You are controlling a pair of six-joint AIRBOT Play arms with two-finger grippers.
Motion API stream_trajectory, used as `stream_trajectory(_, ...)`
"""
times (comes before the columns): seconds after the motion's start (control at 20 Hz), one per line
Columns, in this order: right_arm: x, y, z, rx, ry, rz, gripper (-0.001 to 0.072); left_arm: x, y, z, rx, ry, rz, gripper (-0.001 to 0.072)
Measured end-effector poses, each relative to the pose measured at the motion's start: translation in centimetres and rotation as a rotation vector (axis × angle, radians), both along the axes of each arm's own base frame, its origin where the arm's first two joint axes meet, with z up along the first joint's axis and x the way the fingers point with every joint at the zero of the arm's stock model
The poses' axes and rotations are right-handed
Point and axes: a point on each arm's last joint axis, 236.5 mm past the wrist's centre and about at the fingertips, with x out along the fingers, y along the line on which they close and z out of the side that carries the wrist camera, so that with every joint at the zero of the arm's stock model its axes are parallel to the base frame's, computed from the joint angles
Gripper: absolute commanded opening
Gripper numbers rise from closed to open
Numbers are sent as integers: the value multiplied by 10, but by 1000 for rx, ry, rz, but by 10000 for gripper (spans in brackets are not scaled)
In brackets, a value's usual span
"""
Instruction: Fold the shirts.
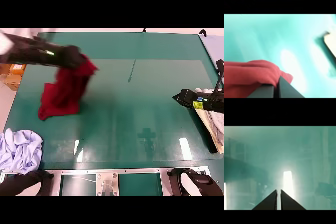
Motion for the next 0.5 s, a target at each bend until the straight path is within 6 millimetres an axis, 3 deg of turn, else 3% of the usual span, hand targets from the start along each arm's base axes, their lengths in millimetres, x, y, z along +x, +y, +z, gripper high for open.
stream_trajectory(0.15, 2, -1, 0, 11, 6, -6, 98, -27, -77, -50, 9, 105, -143, 24)
stream_trajectory(0.2, 2, -1, 0, 18, 10, -7, 194, -35, -98, -69, 17, 140, -178, 252)
stream_trajectory(0.25, 2, 0, -2, 22, 17, -6, 260, -42, -114, -89, 27, 182, -208, 657)
stream_trajectory(0.3, 3, 1, -3, 28, 25, -5, 289, -43, -125, -103, 31, 203, -218, 715)
stream_trajectory(0.35, 3, 1, -5, 33, 31, -4, 290, -43, -129, -113, 36, 224, -221, 715)
stream_trajectory(0.4, 3, 2, -7, 38, 43, -2, 351, -38, -126, -117, 36, 234, -214, 715)
stream_trajectory(0.45, 2, 2, -10, 43, 56, 1, 440, -27, -117, -115, 37, 236, -194, 715)
stream_trajectory(0.5, 1, 4, -13, 47, 72, 6, 454, -15, -101, -110, 43, 237, -169, 715)
